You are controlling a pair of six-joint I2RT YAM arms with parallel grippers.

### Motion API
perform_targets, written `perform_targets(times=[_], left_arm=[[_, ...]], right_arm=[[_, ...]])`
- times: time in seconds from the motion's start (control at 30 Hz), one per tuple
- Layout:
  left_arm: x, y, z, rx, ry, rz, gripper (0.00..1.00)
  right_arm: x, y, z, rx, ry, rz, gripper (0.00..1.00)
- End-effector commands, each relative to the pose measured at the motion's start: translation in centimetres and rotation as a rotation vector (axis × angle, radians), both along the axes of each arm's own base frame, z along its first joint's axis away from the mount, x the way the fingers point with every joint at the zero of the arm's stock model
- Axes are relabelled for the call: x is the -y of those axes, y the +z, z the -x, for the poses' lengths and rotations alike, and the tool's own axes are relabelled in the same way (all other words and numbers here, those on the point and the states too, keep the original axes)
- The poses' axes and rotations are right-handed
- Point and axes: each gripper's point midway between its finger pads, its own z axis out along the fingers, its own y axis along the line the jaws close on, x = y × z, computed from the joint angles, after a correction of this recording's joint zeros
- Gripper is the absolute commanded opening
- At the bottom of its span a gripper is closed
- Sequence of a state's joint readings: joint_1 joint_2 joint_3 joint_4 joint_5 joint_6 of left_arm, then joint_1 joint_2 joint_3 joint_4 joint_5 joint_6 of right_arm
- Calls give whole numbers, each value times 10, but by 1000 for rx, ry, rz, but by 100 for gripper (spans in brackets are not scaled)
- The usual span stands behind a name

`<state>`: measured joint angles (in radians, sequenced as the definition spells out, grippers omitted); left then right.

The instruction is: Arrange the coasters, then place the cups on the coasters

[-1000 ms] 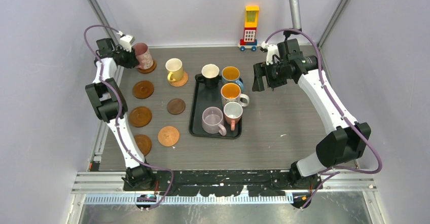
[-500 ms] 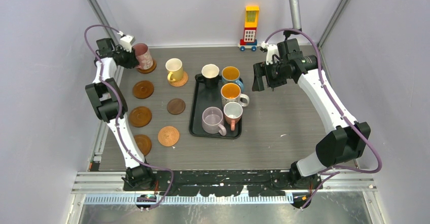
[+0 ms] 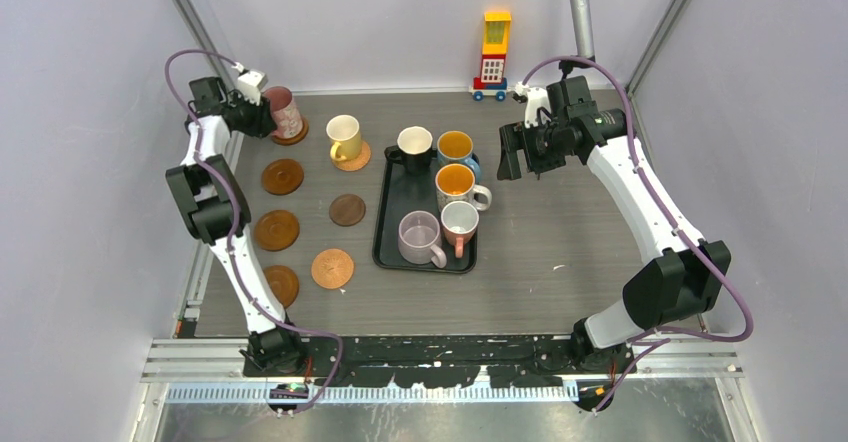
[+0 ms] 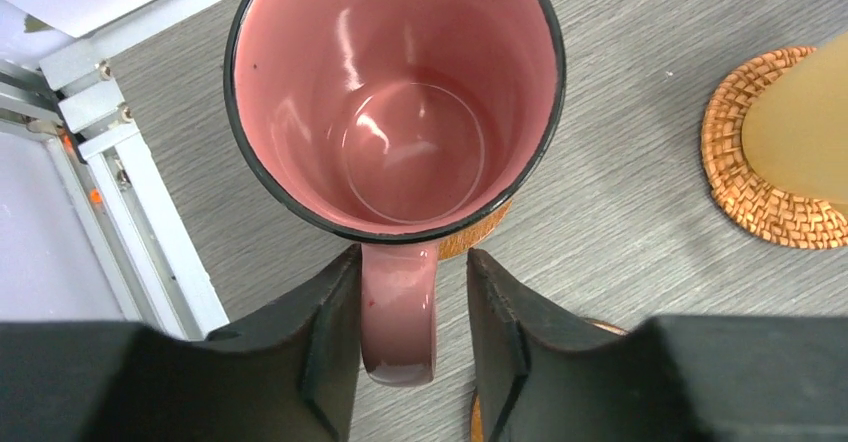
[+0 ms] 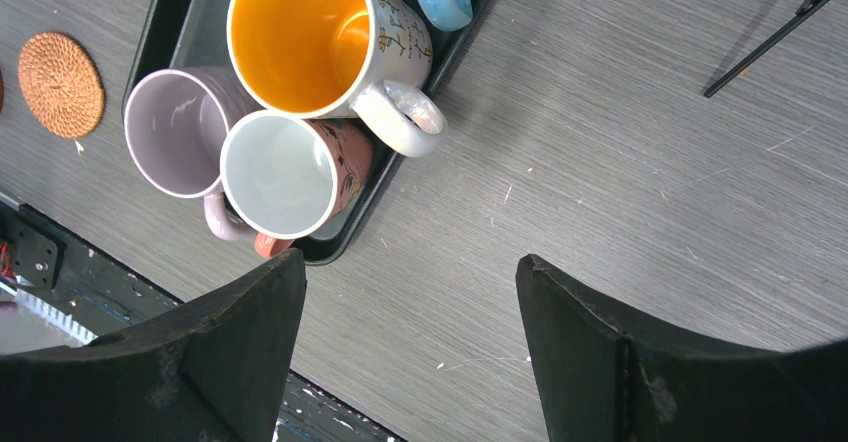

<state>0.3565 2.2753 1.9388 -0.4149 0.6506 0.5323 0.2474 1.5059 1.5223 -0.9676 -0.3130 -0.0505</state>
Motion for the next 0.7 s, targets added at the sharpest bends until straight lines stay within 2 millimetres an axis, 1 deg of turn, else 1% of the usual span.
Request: perform_targets(times=[0.0, 0.03, 0.1, 0.13, 0.17, 0.2, 0.23, 0.27, 0.3, 0.4, 0.47, 0.5, 0.57, 0.67], left_arm=[[-1, 53, 0, 120, -20, -37, 45], [-2, 54, 1, 118, -15, -39, 47], [-3, 59, 3, 121, -2, -47, 54], [-4, 61, 4, 119, 9, -50, 60], [-6, 65, 5, 118, 23, -51, 76], [-8, 68, 6, 116, 45, -53, 86], [-10, 74, 8, 115, 72, -46, 95], [-11, 80, 11, 116, 88, -43, 99], [-11, 84, 15, 116, 101, -44, 100], [-15, 105, 26, 128, 162, -55, 100], [-15, 117, 38, 92, 207, -45, 100], [-13, 122, 46, 61, 213, -34, 100], [-7, 140, 58, 26, 219, -9, 100], [7, 166, 77, 21, 225, 44, 100]], right_arm=[[-2, 17, -2, 50, 9, -12, 81], [-2, 17, -2, 50, 10, -13, 81], [-2, 18, -2, 52, 13, -15, 81], [-2, 19, -2, 55, 13, -17, 81], [-3, 19, -2, 56, 16, -19, 81], [-3, 20, -1, 57, 17, -19, 81], [-3, 21, -1, 61, 20, -21, 81], [-3, 21, 0, 62, 25, -21, 81], [-3, 21, 0, 63, 26, -20, 82], [-3, 22, 2, 71, 41, -17, 82], [-3, 21, 3, 74, 51, -14, 82], [-3, 21, 3, 75, 57, -12, 82], [-3, 22, 3, 82, 67, -11, 82], [-3, 23, 2, 96, 82, -10, 82]])
